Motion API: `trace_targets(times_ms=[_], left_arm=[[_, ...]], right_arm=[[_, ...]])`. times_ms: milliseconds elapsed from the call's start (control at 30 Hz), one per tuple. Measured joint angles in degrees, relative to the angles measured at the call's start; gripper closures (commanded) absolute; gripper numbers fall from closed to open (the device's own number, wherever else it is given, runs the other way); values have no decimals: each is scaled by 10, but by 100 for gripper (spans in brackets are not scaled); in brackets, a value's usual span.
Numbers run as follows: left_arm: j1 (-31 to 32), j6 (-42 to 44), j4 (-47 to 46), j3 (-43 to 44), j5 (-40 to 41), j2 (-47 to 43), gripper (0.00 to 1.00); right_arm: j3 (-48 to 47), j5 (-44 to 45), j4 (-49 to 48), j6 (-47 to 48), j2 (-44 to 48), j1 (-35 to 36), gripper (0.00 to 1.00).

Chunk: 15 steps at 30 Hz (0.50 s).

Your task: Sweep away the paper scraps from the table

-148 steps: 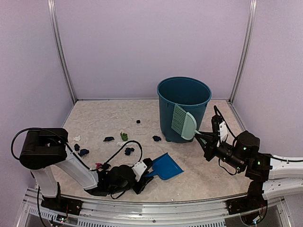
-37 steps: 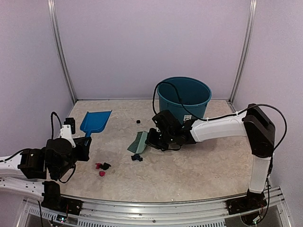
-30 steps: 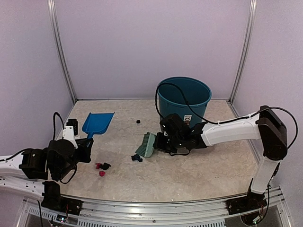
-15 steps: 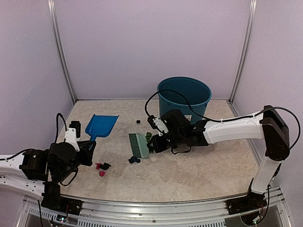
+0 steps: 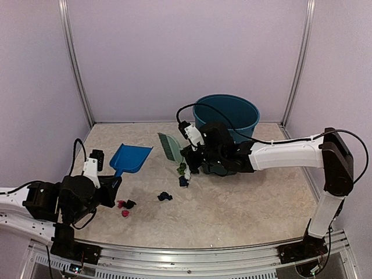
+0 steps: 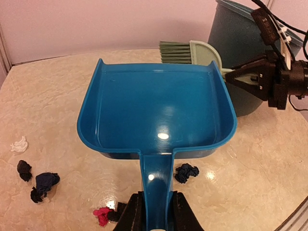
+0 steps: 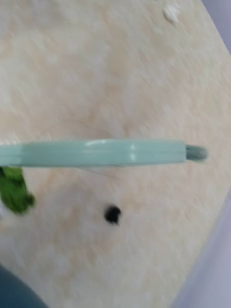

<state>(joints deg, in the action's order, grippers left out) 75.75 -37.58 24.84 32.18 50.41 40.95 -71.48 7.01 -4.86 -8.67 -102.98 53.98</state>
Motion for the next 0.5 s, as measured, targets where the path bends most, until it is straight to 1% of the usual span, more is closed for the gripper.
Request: trace_targets(times_ms=[167,300,400,500], left_arm=[[41,-31,51,63,-23,44,85],[78,-57,92,120,-56,100,85],[97,-71,117,141,-90,137,85],[108,-86,146,152,-119,154,84]], right_arm=[[-3,13,-9,26,-9,-28,100],[-2,14,-10,41,-19,-47,100],[-2,16,-11,50,-23,-59,100],[-2,18,-19,59,-25,-73,100]])
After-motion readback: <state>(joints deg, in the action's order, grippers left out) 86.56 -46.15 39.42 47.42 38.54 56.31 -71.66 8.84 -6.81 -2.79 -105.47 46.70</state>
